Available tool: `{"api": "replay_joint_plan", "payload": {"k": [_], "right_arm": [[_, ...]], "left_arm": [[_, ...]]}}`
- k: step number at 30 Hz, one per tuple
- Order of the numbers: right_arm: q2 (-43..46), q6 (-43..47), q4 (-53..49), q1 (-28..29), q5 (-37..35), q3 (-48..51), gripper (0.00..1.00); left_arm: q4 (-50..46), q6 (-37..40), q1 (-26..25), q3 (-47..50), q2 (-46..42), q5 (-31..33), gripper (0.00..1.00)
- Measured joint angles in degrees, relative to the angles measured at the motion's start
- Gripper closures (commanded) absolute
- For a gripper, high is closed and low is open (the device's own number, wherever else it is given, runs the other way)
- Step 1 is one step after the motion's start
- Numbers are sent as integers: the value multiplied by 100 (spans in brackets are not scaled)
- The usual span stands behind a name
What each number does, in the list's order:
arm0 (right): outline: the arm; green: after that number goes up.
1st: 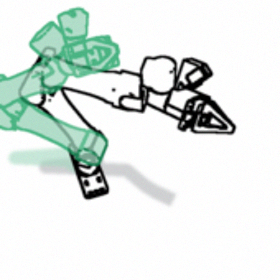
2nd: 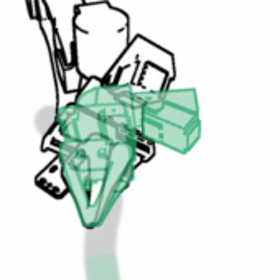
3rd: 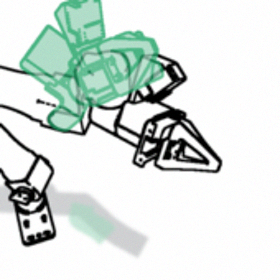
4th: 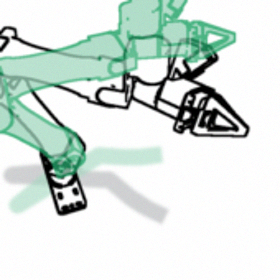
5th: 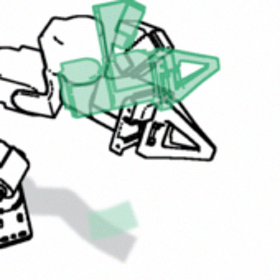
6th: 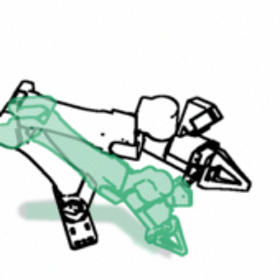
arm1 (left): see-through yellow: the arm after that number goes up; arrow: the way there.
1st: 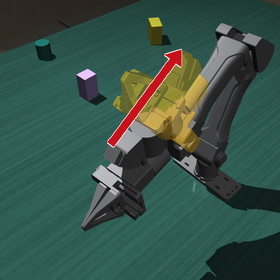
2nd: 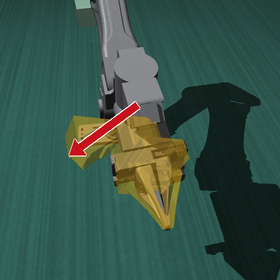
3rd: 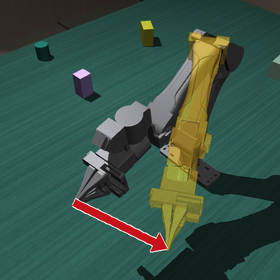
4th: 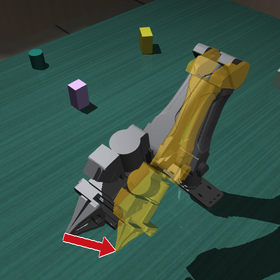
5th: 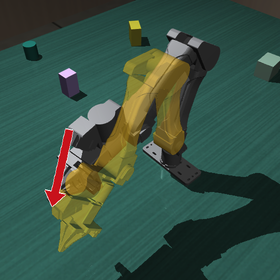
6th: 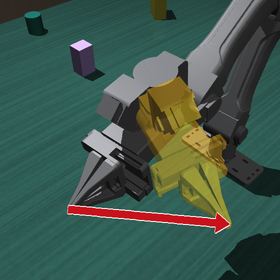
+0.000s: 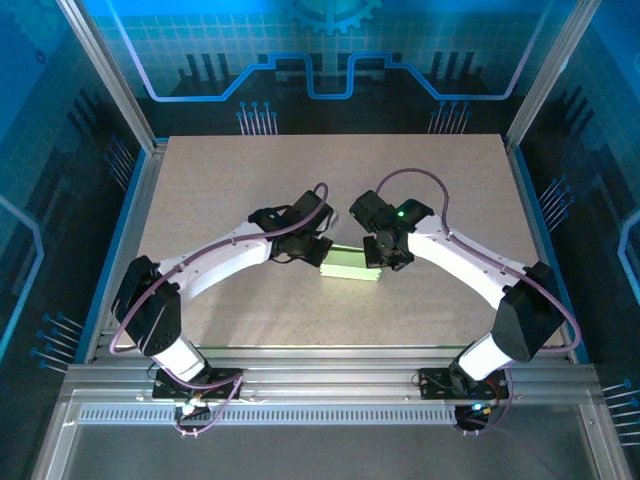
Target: Fold the paper box
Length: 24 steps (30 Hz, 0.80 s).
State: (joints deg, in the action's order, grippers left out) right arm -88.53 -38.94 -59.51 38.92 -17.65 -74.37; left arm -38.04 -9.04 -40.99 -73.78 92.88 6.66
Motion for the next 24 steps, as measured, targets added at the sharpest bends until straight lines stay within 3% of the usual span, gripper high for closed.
{"api": "replay_joint_plan", "payload": {"k": [8,24], "right_arm": [[0,7,-22,7,-90,0,100],[-398,98,-308,308,-769,-363,100]], "left_arm": [[-450,109,28,-435,313,-79,100],[-999,-267,702,-1067,664,-1517,100]]}}
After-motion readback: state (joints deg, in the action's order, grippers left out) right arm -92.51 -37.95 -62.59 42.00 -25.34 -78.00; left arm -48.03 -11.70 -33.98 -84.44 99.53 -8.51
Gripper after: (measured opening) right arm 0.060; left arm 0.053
